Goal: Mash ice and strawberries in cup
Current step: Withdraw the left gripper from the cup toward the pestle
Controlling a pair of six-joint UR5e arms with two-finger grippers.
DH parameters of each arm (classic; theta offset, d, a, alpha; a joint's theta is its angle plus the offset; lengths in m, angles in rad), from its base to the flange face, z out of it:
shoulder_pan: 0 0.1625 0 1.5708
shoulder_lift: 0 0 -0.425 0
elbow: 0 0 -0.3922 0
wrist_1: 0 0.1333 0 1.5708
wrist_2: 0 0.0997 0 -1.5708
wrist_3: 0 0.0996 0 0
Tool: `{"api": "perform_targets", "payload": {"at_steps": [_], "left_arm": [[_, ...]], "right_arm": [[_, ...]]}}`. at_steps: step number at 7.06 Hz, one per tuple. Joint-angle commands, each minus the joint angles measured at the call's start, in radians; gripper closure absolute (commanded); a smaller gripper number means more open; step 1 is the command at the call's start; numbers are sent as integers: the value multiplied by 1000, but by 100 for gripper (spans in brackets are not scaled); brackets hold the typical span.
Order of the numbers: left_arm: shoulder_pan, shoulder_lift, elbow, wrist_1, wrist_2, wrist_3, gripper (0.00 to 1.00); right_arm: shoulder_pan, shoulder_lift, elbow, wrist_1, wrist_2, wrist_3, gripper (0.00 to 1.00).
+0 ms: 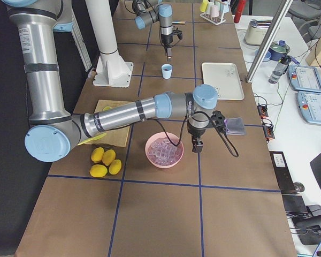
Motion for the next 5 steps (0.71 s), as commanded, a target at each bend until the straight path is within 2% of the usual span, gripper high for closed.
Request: {"api": "perform_targets", "payload": {"at_steps": [1, 5], "left_arm": [[-113, 99, -122, 162, -66, 209, 0], [-410, 418, -162, 164, -219, 748, 0]], "right_arm": [[31, -67, -128, 213, 16, -9, 1], [58, -78, -136, 239, 7, 4, 1]]}}
